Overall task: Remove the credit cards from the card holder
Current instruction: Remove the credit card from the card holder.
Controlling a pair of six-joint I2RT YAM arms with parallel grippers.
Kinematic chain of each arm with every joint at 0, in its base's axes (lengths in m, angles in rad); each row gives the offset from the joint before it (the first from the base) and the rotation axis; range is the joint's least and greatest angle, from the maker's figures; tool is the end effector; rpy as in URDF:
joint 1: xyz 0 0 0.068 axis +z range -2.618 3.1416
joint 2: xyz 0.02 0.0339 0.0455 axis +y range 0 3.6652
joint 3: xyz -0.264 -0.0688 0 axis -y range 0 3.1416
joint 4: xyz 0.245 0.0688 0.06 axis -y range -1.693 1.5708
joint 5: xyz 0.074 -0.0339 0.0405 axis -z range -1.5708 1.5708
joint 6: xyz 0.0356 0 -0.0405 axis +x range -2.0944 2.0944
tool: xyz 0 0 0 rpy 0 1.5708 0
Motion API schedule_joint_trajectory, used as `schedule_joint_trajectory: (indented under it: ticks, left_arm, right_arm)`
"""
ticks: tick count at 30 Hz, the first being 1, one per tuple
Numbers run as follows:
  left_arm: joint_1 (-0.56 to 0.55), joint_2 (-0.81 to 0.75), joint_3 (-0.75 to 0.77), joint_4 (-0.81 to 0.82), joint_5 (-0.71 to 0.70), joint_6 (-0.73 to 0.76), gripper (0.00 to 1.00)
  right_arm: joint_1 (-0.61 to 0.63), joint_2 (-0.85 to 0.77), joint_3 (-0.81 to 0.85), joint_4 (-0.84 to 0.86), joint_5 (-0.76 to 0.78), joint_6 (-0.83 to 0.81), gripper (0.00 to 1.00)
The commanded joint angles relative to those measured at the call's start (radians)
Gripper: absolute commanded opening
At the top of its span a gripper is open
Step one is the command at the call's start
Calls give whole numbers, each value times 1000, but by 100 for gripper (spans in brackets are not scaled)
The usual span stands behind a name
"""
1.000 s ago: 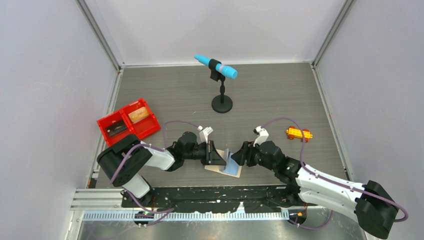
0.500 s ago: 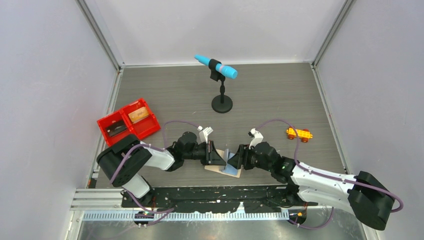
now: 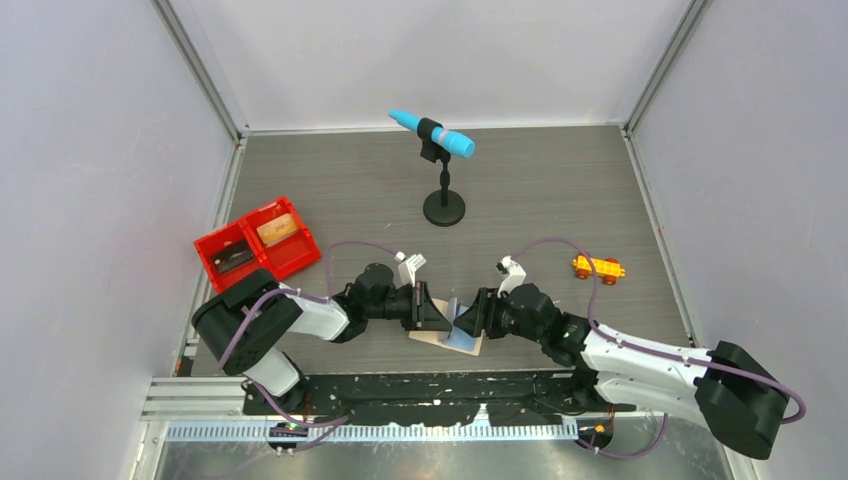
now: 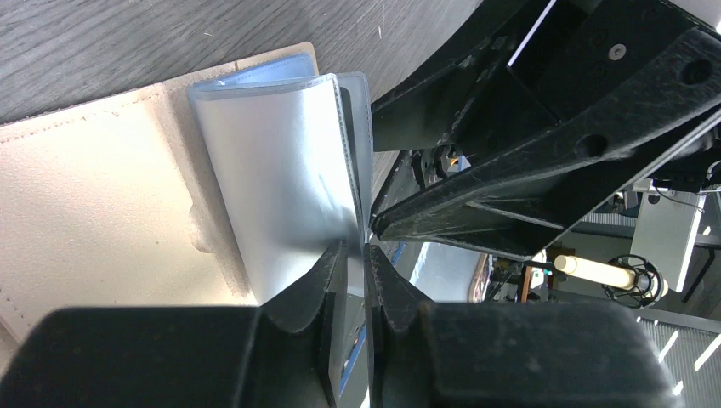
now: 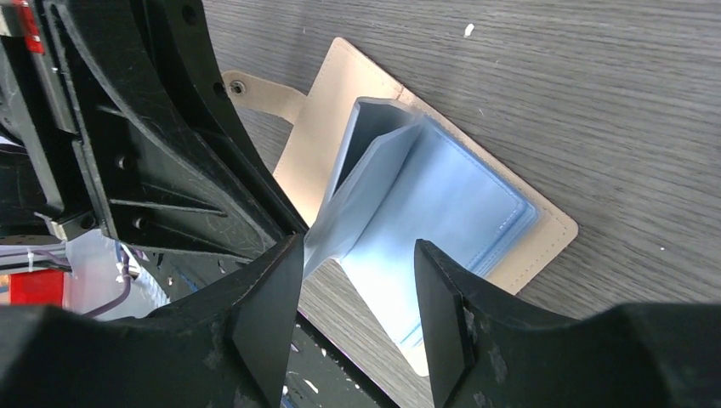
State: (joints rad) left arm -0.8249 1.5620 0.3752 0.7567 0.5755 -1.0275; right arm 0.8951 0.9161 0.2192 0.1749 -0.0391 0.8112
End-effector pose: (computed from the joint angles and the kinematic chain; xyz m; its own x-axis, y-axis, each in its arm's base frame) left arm 0.1619 -0.2037 0.1295 -0.9611 -0.0180 -0.2756 0.2499 0.3686 -0.8954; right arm 0.1119 0.1418 0.1570 -0.7955 0.1661 -0.5828 -0.3254 0.6943 0.6420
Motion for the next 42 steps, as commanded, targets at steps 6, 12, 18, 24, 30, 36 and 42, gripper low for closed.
schedule_joint_trajectory:
  ticks: [6, 12, 18, 24, 30, 36, 42]
  left_arm:
    - [-5, -41, -18, 10, -30, 30, 15]
    - [-5, -77, -31, -23, -58, 48, 15]
    - [0, -190, -27, -204, -159, 109, 18]
    - [3, -411, -3, -527, -341, 173, 25]
    - [3, -624, 22, -752, -465, 215, 29]
    - [-1, -608, 52, -721, -330, 217, 29]
    - [-30, -448, 66, -511, -178, 182, 26]
  right_arm:
    - [6, 18, 11, 21, 35, 7, 53]
    - [5, 2, 3, -5, 67, 0, 50]
    - [5, -38, -3, -58, 97, -8, 50]
    - [5, -107, 5, -162, 155, -30, 50]
    - [5, -136, 54, -246, 165, -53, 50]
    - [5, -110, 84, -151, 94, -51, 48]
    - [13, -3, 118, -56, 26, -34, 44]
